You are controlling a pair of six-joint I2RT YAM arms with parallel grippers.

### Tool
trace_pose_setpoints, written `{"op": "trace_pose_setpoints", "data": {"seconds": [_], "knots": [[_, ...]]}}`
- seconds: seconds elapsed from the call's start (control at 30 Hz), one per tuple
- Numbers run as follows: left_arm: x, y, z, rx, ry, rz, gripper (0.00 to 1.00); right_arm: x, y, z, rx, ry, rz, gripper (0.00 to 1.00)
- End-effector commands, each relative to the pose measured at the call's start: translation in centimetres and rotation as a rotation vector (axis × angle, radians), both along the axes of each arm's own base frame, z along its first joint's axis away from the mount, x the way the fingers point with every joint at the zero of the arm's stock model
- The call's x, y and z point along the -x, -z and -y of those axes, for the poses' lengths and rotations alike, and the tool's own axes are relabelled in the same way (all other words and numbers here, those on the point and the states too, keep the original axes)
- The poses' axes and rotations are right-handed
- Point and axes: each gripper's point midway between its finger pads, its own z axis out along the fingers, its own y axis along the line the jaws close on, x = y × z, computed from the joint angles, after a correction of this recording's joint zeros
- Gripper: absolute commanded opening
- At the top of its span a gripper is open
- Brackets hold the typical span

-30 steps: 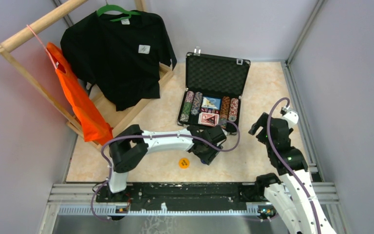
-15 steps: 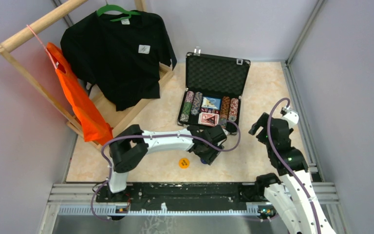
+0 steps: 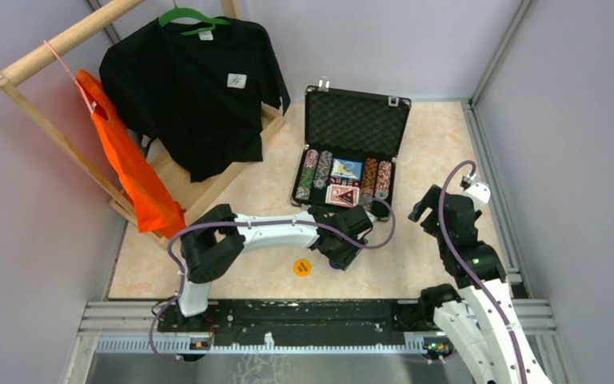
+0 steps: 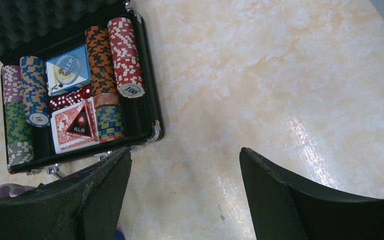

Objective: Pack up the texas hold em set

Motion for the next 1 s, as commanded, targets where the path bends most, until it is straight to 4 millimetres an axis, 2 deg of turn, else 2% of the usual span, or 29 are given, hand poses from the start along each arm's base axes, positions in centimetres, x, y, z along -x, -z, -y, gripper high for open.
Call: {"op": "trace_pose_setpoints", "data": {"seconds": [0.0,0.4,0.67,0.97], "knots": [[0.4,1.4,-0.3,-0.032,0.009,-0.016,0.63,-0.6,-0.9,0.2,-0.001,0.007,0.048,0.79],[0.5,2.9,-1.5,-0.091,-0.007,-0.003,0.63,-0.4,-1.1,0.1,-0.008,0.0,0.058,0.79],[0.5,3.4,-2.0,-0.122,-0.024,0.007,0.64,0.2,-4.4,-0.3,-0.049,-0.023,0.168,0.79],[0.7,3.9,-2.3,-0.151,-0.027,0.015,0.64,0.3,-4.2,-0.2,-0.046,-0.02,0.161,0.79]]}}
